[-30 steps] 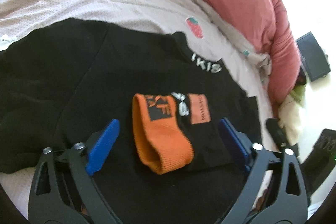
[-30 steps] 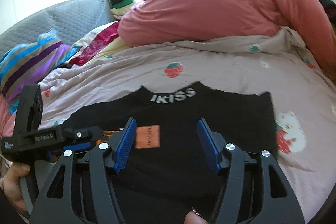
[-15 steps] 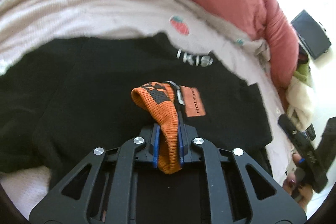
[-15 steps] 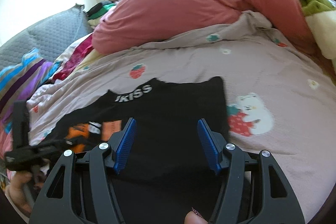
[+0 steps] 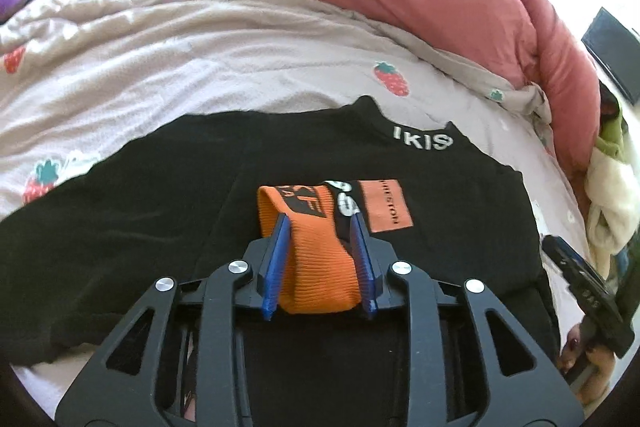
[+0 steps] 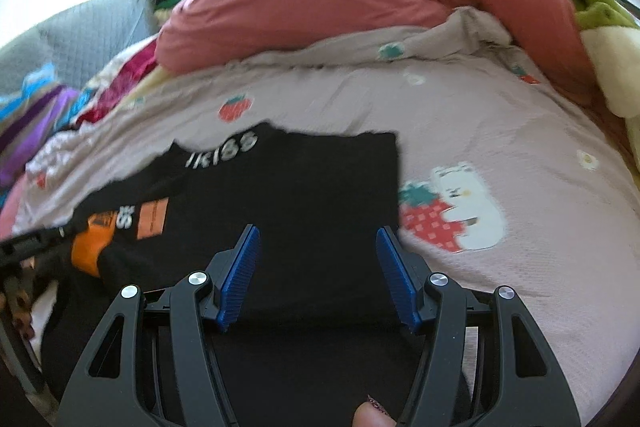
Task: Fold small clothes
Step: 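Grasp the folded orange cuff with the left gripper and reposition it toward the collar, then move the left gripper to the other orange sleeve cuff and grasp it, then lift the sleeve with the left gripper and lay it across the shirt body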
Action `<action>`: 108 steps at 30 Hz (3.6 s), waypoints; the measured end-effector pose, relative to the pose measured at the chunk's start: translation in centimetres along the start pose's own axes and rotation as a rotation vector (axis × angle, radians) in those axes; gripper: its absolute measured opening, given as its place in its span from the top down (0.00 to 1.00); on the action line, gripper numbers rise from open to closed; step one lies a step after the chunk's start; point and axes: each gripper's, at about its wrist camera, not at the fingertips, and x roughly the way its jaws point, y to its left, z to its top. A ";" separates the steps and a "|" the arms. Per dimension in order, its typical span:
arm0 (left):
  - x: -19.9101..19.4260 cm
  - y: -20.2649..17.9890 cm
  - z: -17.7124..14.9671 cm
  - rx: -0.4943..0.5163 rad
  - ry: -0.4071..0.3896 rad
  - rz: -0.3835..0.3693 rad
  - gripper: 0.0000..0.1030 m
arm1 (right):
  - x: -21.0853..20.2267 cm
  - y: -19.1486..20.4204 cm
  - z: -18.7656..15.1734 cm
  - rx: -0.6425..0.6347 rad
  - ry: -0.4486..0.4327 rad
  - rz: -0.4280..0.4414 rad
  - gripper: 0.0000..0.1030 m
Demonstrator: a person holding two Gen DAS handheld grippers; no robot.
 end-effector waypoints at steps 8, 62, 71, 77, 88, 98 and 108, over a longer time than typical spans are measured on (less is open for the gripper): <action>3.9 -0.2 -2.1 0.047 0.126 0.065 0.52 | 4.1 1.5 -1.6 -0.074 0.156 -0.062 0.41; -14.9 21.7 -13.7 -0.719 -0.138 0.155 0.10 | -5.9 25.2 -3.7 -0.437 -0.026 0.448 0.08; -14.1 24.7 -13.2 -0.843 -0.207 0.201 0.28 | -5.5 25.5 -4.2 -0.401 -0.006 0.476 0.08; -13.3 26.6 -12.0 -0.895 -0.204 0.246 0.55 | -4.5 25.2 -4.2 -0.378 0.008 0.467 0.08; -14.9 25.6 -11.1 -0.800 -0.331 0.247 0.89 | -2.6 23.4 -4.1 -0.300 0.030 0.452 0.08; -17.1 20.3 -8.7 -0.595 -0.430 0.235 0.89 | -2.7 20.7 -3.9 -0.245 0.028 0.419 0.08; -16.9 14.1 -4.6 -0.415 -0.446 0.123 0.92 | -3.6 17.6 -2.7 -0.182 -0.009 0.393 0.08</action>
